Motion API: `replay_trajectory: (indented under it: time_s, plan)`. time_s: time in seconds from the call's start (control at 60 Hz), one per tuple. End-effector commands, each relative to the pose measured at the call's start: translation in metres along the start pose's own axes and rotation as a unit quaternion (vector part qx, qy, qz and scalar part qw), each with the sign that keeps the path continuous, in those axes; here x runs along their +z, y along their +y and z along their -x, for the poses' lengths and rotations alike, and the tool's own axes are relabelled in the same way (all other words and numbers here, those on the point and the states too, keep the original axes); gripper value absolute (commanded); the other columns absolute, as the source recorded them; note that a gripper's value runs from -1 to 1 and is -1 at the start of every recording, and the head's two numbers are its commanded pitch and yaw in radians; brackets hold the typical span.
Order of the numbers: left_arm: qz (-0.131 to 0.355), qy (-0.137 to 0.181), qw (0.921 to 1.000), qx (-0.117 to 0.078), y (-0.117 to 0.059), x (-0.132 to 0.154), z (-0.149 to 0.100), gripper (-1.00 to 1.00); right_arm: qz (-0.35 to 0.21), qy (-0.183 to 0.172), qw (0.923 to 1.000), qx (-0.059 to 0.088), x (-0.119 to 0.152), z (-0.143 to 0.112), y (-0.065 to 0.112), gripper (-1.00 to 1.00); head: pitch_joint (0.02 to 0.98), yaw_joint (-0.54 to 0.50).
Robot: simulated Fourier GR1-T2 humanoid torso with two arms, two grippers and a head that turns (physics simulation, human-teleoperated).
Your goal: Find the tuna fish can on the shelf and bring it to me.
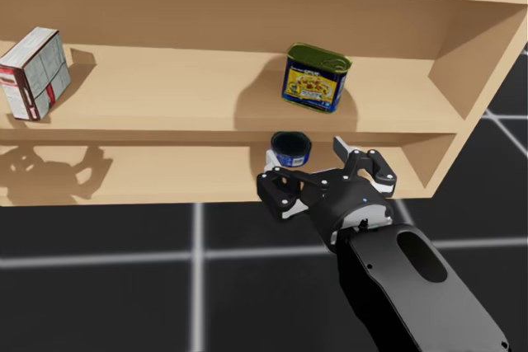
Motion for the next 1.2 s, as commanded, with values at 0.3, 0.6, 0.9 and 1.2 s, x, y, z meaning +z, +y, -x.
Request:
replay_trajectory:
  time_s: [0.3,0.6,0.9,1.2]
  plan:
    - [0.000,-0.001,1.0000,0.003,0.001,0.000,0.000,-1.00,0.046,0.037,0.9982,-0.004,-0.064,0.018,0.003,-1.00,0.738,-0.16]
    - [-0.001,-0.001,1.0000,0.002,0.001,0.000,-0.001,-1.00,0.068,0.056,0.9961,-0.012,-0.083,0.032,0.001,-1.00,0.740,-0.16]
    - [-0.003,-0.001,1.0000,0.003,0.002,0.001,-0.001,-1.00,0.069,0.057,0.9958,-0.019,-0.099,0.041,0.000,-1.00,0.734,-0.16]
    - [-0.004,-0.001,1.0000,0.004,0.002,0.001,-0.001,-1.00,0.049,0.050,0.9974,-0.018,-0.100,0.045,0.003,0.71,0.728,-0.17]
